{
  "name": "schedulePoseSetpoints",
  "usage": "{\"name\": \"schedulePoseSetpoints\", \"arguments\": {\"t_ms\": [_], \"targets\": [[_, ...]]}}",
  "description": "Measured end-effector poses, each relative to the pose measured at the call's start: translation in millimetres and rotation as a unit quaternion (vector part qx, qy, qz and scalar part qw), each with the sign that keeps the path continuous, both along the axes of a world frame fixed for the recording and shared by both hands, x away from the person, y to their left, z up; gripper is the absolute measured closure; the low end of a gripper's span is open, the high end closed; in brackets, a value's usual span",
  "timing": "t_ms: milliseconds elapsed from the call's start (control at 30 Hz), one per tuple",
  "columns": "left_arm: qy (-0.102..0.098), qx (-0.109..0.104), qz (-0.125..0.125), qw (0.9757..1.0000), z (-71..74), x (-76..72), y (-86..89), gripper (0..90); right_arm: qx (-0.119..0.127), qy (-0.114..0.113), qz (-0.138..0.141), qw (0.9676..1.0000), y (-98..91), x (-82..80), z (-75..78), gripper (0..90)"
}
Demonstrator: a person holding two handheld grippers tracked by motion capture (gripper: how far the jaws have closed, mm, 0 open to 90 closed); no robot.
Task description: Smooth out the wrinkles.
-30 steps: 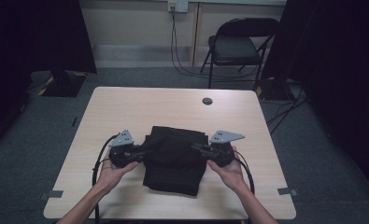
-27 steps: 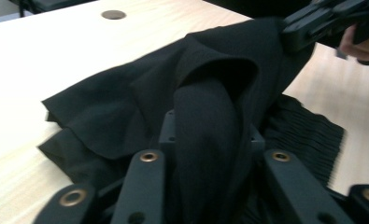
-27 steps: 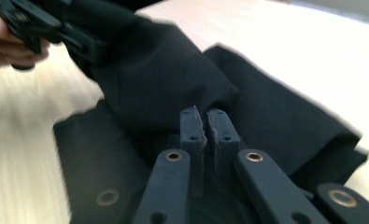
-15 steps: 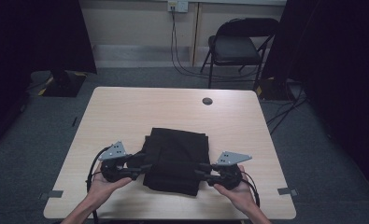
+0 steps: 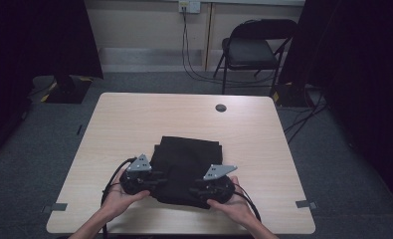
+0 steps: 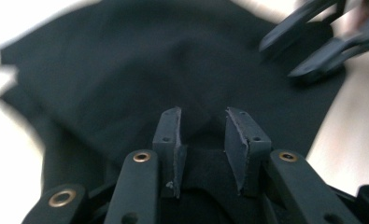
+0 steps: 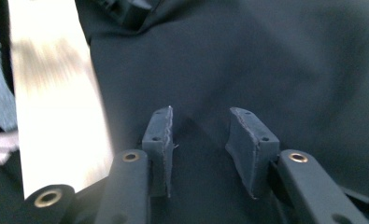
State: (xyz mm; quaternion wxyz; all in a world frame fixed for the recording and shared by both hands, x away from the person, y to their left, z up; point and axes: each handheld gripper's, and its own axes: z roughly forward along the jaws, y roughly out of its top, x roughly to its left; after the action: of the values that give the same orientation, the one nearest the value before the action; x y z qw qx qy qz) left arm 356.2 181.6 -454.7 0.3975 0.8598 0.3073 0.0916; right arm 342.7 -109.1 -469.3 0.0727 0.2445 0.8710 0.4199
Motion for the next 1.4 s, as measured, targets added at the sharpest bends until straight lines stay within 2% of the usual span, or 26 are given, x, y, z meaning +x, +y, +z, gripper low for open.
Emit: {"name": "schedulePoseSetpoints", "arguments": {"t_ms": [33,67,100,167,267,300,333,367,400,467,533,633,733,800,833,867,967,1000,1033,1100,1133,1167,1200,1233,1333,1400], "targets": [[0.000,0.000,0.000,1.0000,0.0,0.0,0.0,66.4,0.000,0.000,0.000,1.0000,0.0,0.0,0.0,60.0],[0.032,-0.011,0.019,0.9992,-3.8,5.2,8.2,66.1,-0.015,-0.008,-0.002,0.9998,-2.8,-4.2,-4.7,59.1],[0.032,-0.011,0.019,0.9992,-3.8,5.2,8.2,65.5,-0.015,-0.008,-0.002,0.9998,-2.8,-4.2,-4.7,59.1],[0.034,0.014,0.023,0.9991,-7.0,7.5,11.9,65.3,-0.020,-0.008,-0.007,0.9997,-5.8,-7.1,-9.2,58.0],[0.023,0.020,0.023,0.9992,-3.7,7.0,11.4,63.2,-0.025,-0.004,-0.010,0.9996,-6.4,-8.5,-10.8,57.8],[0.021,0.010,0.027,0.9994,-0.2,6.1,12.3,61.1,-0.025,-0.005,-0.011,0.9996,-6.9,-9.7,-11.1,57.8],[0.039,-0.028,0.034,0.9983,2.6,5.7,14.2,59.6,-0.028,-0.009,-0.009,0.9995,-7.8,-11.9,-12.8,57.8],[0.043,-0.048,0.032,0.9974,5.4,4.7,14.9,58.7,-0.027,-0.008,-0.008,0.9996,-9.5,-14.2,-13.7,57.8],[0.014,-0.049,0.029,0.9983,11.0,1.7,12.1,58.7,-0.022,-0.002,-0.010,0.9997,-11.1,-15.8,-14.1,57.7],[-0.029,-0.021,0.013,0.9993,16.8,0.3,3.1,55.8,-0.014,0.015,-0.003,0.9998,-16.1,-20.8,-14.4,57.4],[-0.013,-0.039,-0.013,0.9991,17.2,3.5,-11.5,54.7,-0.019,0.016,-0.005,0.9997,-16.3,-28.5,-13.4,56.7],[0.002,-0.038,-0.038,0.9986,13.3,4.3,-32.9,53.4,-0.022,0.027,-0.006,0.9994,-14.1,-34.3,-11.7,55.2],[0.025,-0.006,-0.050,0.9984,-0.8,7.0,-55.6,50.1,-0.015,0.037,0.003,0.9992,-14.2,-36.4,-9.8,51.4],[0.035,-0.012,-0.046,0.9983,-10.2,9.6,-61.3,49.8,-0.011,0.040,0.004,0.9991,-15.2,-34.9,-9.1,50.7],[0.033,0.010,-0.051,0.9981,-13.7,10.4,-62.8,49.1,-0.006,0.042,0.004,0.9991,-16.8,-32.7,-6.9,47.9],[0.023,0.022,-0.061,0.9977,-16.0,9.8,-62.4,48.0,-0.001,0.038,-0.001,0.9993,-19.1,-30.4,-3.6,46.4],[0.042,0.001,-0.050,0.9979,-22.0,12.8,-58.3,46.7,0.018,0.017,-0.031,0.9992,-31.5,-19.6,7.2,42.8],[0.038,0.004,-0.050,0.9980,-24.9,11.9,-59.7,45.8,0.025,-0.001,-0.066,0.9975,-41.0,-4.7,13.7,38.2],[0.033,0.007,-0.050,0.9982,-25.6,11.2,-60.3,45.8,0.025,-0.001,-0.066,0.9975,-41.0,-4.7,13.7,38.2],[0.035,0.008,-0.045,0.9984,-26.4,10.9,-61.4,45.6,0.024,-0.008,-0.087,0.9959,-45.3,9.6,18.4,34.6],[0.031,0.010,-0.047,0.9984,-26.9,10.8,-62.0,45.6,0.027,-0.022,-0.100,0.9944,-46.7,28.6,23.9,33.0],[0.027,0.015,-0.052,0.9981,-26.9,11.1,-62.1,45.6,0.027,-0.022,-0.100,0.9944,-46.7,28.6,23.9,33.0],[0.026,0.015,-0.052,0.9982,-27.1,11.2,-62.6,45.7,0.025,-0.030,-0.101,0.9941,-42.5,44.6,27.6,30.4],[0.028,0.017,-0.054,0.9980,-26.9,11.7,-62.7,45.7,0.025,-0.030,-0.101,0.9941,-42.5,44.6,27.6,30.4],[0.033,0.013,-0.057,0.9978,-27.4,13.8,-62.0,45.7,0.022,-0.032,-0.090,0.9952,-25.6,77.7,29.8,26.3],[0.034,0.011,-0.057,0.9977,-27.5,14.3,-61.7,45.6,0.024,-0.020,-0.080,0.9963,-14.7,95.5,28.1,25.2]]}}
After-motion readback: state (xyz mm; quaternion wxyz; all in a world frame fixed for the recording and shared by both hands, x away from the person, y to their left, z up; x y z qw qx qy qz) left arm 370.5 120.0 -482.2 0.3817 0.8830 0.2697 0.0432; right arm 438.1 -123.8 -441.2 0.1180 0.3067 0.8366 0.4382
